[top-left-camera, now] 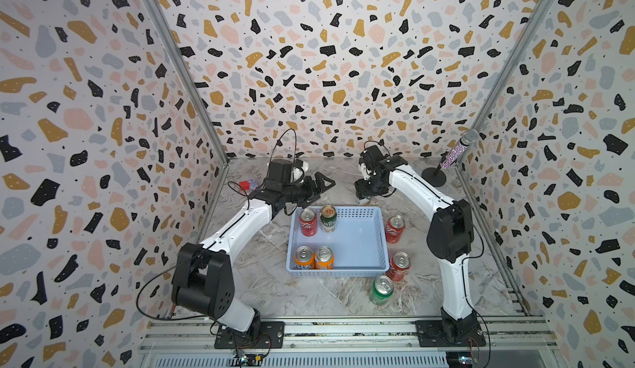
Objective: Take out the drinks from the basket
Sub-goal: Place the drink at the center of the board.
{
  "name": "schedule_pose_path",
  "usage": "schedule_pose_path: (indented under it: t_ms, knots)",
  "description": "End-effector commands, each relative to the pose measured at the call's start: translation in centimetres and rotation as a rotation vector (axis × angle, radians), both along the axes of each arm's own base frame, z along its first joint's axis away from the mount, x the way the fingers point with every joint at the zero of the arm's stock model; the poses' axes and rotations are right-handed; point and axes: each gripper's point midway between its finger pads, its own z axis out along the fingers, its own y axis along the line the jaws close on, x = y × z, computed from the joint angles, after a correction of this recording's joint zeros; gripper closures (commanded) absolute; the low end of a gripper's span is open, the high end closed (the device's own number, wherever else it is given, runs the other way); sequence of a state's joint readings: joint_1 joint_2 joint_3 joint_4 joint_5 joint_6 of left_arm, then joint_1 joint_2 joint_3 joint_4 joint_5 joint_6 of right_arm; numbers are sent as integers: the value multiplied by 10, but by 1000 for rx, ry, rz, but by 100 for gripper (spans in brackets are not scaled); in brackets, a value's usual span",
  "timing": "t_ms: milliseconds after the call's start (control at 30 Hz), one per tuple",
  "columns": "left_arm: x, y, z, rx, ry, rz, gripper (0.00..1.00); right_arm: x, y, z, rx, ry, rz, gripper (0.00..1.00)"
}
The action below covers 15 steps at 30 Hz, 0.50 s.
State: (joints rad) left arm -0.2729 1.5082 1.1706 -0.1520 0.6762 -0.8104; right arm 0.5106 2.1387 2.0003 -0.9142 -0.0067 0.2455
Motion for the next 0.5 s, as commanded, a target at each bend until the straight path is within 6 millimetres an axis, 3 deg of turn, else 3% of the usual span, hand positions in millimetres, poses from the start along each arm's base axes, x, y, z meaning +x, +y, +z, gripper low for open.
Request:
schedule_pose_path:
  t_ms: [0,200,467]
  knots:
    - [-9,16,20,2,-86,0,0,10,2,26,40,-58,-33,63]
    - [-29,36,9,44,-68,30,0,6,5,3,38,1,-53,63]
    - [-49,47,8,77,-74,45,0,-1,2,-18,36,36,-84,60]
